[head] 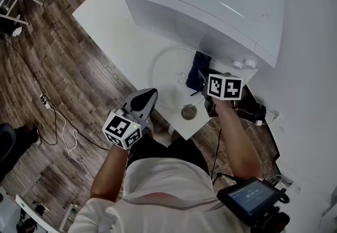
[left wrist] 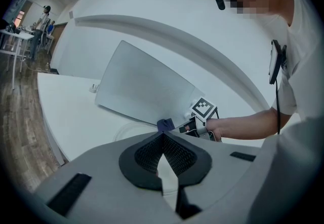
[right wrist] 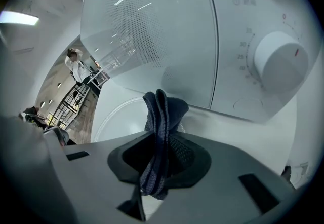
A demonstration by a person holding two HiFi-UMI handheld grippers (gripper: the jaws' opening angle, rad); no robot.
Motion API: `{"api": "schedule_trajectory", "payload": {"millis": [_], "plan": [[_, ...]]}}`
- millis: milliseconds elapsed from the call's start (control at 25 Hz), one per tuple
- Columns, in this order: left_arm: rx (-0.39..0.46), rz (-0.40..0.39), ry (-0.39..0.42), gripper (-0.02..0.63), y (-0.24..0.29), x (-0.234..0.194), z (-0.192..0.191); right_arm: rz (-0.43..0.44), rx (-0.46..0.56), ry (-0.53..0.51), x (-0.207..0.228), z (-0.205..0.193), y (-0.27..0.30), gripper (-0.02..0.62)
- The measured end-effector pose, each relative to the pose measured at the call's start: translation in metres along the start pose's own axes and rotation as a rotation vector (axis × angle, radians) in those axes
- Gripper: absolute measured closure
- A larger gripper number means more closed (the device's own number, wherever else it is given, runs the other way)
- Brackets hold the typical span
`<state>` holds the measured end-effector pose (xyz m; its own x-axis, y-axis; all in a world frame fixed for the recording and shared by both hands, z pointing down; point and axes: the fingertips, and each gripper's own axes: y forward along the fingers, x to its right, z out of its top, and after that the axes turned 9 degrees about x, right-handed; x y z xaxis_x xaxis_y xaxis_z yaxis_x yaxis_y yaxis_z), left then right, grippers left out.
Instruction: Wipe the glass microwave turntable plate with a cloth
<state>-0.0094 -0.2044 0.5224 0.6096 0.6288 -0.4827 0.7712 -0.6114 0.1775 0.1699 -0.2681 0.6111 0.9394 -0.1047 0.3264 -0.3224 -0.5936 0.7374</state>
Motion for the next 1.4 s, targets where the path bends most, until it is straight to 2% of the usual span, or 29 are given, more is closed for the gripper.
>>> {"api": "schedule_trajectory", "payload": {"millis": [120,680,840,1040,1160,1400], "plan": [[-0.001,0.0,0.005,0.597,0.0,0.0,-0.001,-0.013,-0.01,-0.023,0.008,-0.004,-0.006,0.529],[-0.022,0.004,0.024,0.597,-0.004,0.0,-0.008,-0.066,0.011,0.0,0.041,-0.015,-0.036,0.529],[-0.01,0.0,0.027,0.597,-0.007,0.001,-0.003,0.03,0.057,-0.05,-0.003,-0.008,-0.054,0.529],[0.0,0.022,0.035,0.597,-0.013,-0.006,0.004,0.191,0.108,-0.038,-0.077,0.001,-0.069,0.529],[0.015,0.028,0.038,0.597,-0.021,-0.008,0.008,0.278,0.087,-0.021,-0.117,-0.008,-0.062,0.529],[0.049,0.028,0.035,0.597,-0.041,-0.013,0.012,0.343,0.019,-0.05,-0.169,-0.033,-0.022,0.529]]}}
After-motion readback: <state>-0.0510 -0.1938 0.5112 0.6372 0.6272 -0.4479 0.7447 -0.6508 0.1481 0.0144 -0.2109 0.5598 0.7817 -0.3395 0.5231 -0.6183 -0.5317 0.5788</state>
